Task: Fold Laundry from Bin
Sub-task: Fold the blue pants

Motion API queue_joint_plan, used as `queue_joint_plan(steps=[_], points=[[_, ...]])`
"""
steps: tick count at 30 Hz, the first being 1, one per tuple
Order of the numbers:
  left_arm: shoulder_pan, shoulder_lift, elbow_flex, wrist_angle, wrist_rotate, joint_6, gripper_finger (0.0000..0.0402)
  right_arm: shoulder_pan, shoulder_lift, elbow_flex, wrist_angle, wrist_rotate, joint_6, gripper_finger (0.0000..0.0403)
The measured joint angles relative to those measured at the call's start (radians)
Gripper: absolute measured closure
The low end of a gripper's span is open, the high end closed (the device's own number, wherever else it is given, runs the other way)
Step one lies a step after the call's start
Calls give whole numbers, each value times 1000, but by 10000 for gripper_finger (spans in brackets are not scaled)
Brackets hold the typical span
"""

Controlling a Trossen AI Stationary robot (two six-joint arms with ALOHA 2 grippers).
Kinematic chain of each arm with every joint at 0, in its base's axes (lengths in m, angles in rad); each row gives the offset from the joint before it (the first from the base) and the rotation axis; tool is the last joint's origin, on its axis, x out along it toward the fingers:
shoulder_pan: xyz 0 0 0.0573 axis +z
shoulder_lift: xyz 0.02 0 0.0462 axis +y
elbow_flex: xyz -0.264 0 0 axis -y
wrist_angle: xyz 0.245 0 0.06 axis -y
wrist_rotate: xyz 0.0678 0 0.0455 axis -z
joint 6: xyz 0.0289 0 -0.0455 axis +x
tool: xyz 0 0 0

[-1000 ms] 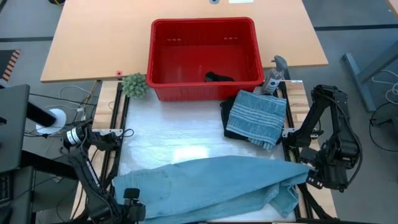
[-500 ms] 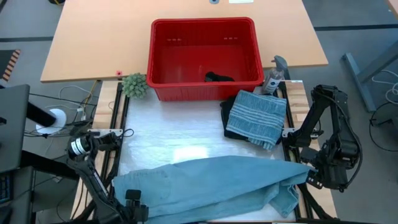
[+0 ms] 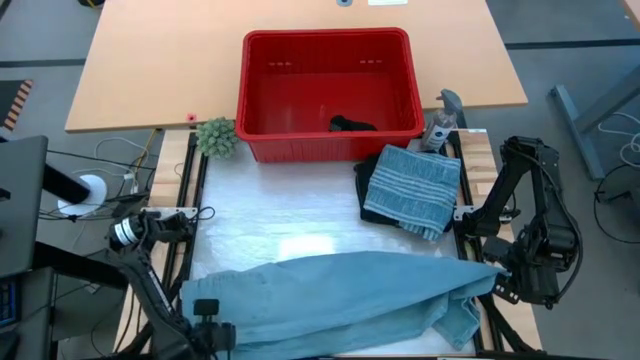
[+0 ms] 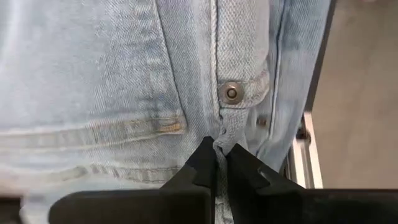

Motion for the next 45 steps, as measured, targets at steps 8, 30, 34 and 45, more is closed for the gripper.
queue_joint_plan(steps=[8,30,34,45], points=[[-65,-1,158,-187,-55,-14,400,0,0,0,-2,0,4,108],[-144,152,172,-32,45,141,401,0,0,0,1,-1,32,107],[-153,166,172,-87,61,109,401,0,0,0,2,-19,31,107],[-139,73,215,-81,-61,115,308,0,0,0,-2,-26,23,107]])
